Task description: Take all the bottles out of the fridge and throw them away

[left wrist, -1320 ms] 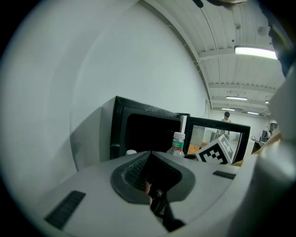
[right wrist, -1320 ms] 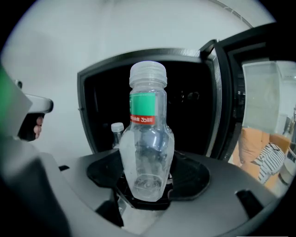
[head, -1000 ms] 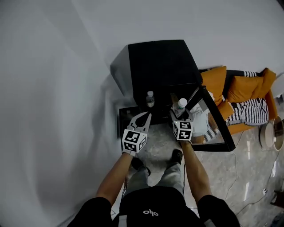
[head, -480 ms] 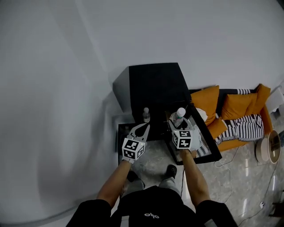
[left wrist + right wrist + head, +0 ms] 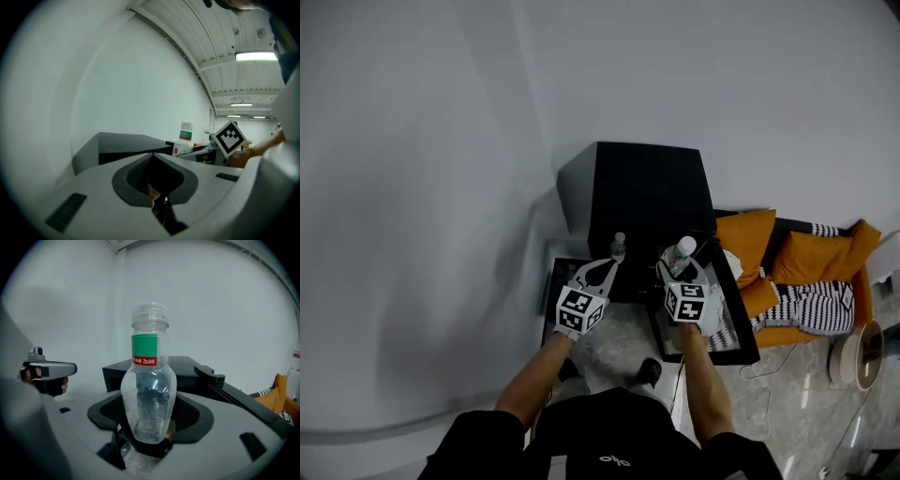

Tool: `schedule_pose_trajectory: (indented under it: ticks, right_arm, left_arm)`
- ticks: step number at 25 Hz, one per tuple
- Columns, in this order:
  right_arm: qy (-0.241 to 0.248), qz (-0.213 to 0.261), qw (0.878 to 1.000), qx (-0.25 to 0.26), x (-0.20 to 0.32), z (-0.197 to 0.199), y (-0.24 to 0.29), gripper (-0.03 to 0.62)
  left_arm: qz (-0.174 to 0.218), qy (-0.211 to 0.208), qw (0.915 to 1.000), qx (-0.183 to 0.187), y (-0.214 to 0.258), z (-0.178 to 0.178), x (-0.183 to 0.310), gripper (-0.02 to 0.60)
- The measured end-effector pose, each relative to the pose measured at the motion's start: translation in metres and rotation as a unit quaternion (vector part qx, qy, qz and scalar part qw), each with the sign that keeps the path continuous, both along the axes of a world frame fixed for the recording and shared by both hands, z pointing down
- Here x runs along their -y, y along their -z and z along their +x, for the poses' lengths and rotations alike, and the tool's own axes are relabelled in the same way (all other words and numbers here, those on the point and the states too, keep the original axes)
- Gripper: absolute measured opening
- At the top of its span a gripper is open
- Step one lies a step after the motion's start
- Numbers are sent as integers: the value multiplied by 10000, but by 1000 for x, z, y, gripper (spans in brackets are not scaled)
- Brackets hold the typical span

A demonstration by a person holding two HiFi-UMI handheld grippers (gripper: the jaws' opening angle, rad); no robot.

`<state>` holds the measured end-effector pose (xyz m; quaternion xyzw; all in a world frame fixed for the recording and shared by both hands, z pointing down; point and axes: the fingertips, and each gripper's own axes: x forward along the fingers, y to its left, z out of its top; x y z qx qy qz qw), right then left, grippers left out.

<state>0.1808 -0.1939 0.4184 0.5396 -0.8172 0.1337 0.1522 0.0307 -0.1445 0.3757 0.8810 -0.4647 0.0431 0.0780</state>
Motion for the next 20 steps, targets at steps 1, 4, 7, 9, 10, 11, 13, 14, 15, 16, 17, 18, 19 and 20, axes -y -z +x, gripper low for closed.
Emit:
schedule_pose_trajectory:
  ticks: [1,4,7,9,10,11,13,14,15,16,17,18,19,20]
  right_arm:
    - [85,-2,10000,-5,1,-6,0,304]
    - [355,-19,9994,-15,1,-28,-2,304]
    - [649,-52,9979,-1,-1,-53,-3,304]
    - [868,-63,9962,-5,-1,-73,-4,304]
    - [978,-69,9952,-9,-1,-84,-4,304]
    - [1087,-77,9940,-10,-2,-94,-5,304]
    - [1312,-91,9913,-11,-4,-115,-7,304]
    - [1436,-96,9896,-15,-6,-126,-8,304]
    - [1565,-103,9876,-20,-7,-138,-8,304]
    - [1694,-110,9855,-25,-9,-150,-9,304]
    - [1820,-117,9832,-29,-11,-162,-10,304]
    - [1941,-123,9809,-29,-13,-174,-11,304]
    - [2060,-122,9785,-28,-15,-186,-11,304]
    - [2177,-117,9759,-26,-18,-197,-10,304]
  left_arm:
    - [5,74,10000,0,0,-5,1,-2]
    - [19,301,9995,21,-1,-22,-4,-2]
    - [-11,551,9984,120,-4,-44,-12,-2]
    - [-24,748,9970,179,-5,-63,-16,-2]
    - [-27,852,9962,192,-6,-73,-18,-2]
    - [-28,960,9952,197,-7,-83,-20,-2]
    - [-33,1185,9928,188,-8,-103,-26,-2]
    - [-37,1303,9913,180,-8,-113,-29,-2]
    - [-44,1420,9897,174,-8,-123,-32,-2]
    - [-51,1532,9880,170,-8,-132,-34,-2]
    - [-56,1636,9864,167,-9,-140,-37,-2]
    - [-59,1735,9847,166,-10,-149,-40,-2]
    - [-61,1829,9830,165,-10,-157,-43,-2]
    - [-60,1920,9812,163,-9,-165,-46,-2]
